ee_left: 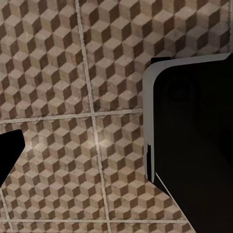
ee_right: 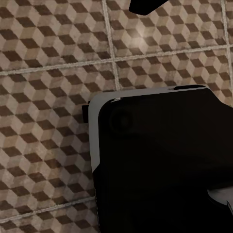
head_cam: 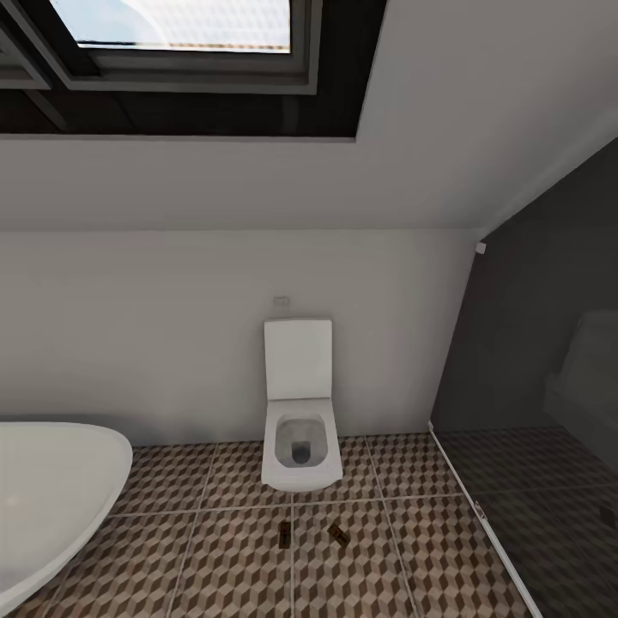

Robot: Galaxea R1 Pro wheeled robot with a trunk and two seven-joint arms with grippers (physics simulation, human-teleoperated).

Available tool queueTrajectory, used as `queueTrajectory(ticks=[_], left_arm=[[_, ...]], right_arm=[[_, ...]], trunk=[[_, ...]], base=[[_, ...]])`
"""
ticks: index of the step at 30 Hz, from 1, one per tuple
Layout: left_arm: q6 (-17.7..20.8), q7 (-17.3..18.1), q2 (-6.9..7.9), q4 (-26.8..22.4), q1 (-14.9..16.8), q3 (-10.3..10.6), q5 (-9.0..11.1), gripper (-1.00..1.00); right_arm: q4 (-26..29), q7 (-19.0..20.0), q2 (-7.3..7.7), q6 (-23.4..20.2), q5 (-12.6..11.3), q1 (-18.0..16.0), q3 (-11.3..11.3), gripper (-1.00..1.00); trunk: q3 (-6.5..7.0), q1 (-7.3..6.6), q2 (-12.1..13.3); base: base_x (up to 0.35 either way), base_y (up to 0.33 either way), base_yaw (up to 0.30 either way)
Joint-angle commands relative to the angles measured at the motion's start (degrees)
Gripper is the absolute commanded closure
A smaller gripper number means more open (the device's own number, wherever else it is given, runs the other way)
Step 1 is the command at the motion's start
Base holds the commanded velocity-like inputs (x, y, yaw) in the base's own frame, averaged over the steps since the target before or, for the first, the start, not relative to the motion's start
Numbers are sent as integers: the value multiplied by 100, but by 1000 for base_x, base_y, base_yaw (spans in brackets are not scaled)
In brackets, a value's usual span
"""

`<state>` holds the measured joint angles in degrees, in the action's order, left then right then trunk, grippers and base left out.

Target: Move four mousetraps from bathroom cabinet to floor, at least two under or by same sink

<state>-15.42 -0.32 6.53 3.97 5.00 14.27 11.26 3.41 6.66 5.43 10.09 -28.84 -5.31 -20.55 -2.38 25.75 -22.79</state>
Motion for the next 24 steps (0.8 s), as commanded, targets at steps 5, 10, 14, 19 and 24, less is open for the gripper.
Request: queueTrajectory(ticks=[5, 10, 14, 19, 24], left_arm=[[-39, -3, -3, 23, 9, 49, 43, -100], [-35, -3, -3, 20, 9, 49, 43, -100], [-37, -3, -3, 20, 10, 49, 43, -100], [-36, -3, -3, 18, 9, 49, 43, -100], [-36, -3, -3, 18, 10, 49, 43, -100]], right_arm=[[-7, 28, 1, 20, -61, -5, -37, -100], [-7, 28, 1, 20, -61, -5, -37, -100], [-7, 27, 2, 20, -61, -5, -37, -100], [-7, 28, 2, 20, -61, -5, -37, -100], [-7, 27, 0, 20, -61, -5, -37, -100]], trunk=[[-13, 3, -13], [-13, 3, -13], [-13, 3, -13], [-13, 3, -13], [-13, 3, -13]], base=[[0, 0, 0], [0, 0, 0], [0, 0, 0], [0, 0, 0], [0, 0, 0]])
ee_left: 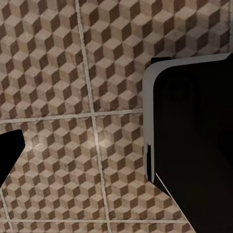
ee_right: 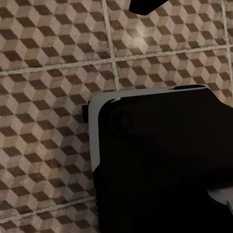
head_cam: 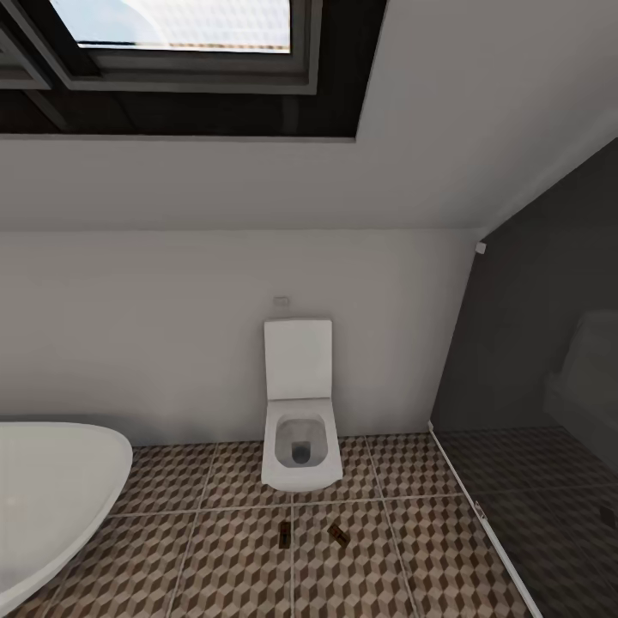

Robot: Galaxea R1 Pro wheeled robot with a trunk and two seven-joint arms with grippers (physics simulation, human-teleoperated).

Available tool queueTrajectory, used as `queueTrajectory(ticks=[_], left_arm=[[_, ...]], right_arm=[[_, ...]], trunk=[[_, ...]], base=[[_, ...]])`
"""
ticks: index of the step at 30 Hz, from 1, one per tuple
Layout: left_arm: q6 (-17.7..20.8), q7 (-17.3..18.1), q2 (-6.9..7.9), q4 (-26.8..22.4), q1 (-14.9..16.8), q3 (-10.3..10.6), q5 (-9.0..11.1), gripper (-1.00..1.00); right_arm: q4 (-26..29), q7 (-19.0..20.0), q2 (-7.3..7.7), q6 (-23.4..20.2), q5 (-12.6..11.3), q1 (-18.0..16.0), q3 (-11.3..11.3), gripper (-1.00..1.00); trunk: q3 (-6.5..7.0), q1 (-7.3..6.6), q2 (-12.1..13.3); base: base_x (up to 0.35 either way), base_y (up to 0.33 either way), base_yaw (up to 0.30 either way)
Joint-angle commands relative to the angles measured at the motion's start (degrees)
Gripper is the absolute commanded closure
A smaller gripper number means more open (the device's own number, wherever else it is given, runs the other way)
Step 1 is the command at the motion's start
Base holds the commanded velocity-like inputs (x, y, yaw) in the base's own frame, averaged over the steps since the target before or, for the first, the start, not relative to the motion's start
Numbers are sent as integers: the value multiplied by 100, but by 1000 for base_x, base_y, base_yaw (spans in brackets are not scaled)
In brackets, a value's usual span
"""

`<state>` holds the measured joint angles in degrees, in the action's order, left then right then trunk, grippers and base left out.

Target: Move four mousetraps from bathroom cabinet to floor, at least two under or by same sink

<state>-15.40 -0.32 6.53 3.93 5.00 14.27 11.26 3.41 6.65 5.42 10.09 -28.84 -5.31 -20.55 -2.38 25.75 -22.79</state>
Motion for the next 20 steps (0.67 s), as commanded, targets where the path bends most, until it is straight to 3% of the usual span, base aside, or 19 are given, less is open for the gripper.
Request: queueTrajectory(ticks=[1, 20], left_arm=[[-36, -3, -3, 24, 10, 49, 43, -100], [-38, -3, -3, 23, 9, 49, 43, -100]], right_arm=[[-7, 29, 2, 20, -61, -5, -37, -100], [-7, 28, 3, 20, -61, -5, -37, -100]], trunk=[[-13, 3, -13], [-13, 3, -13]], base=[[0, 0, 0], [0, 0, 0]])
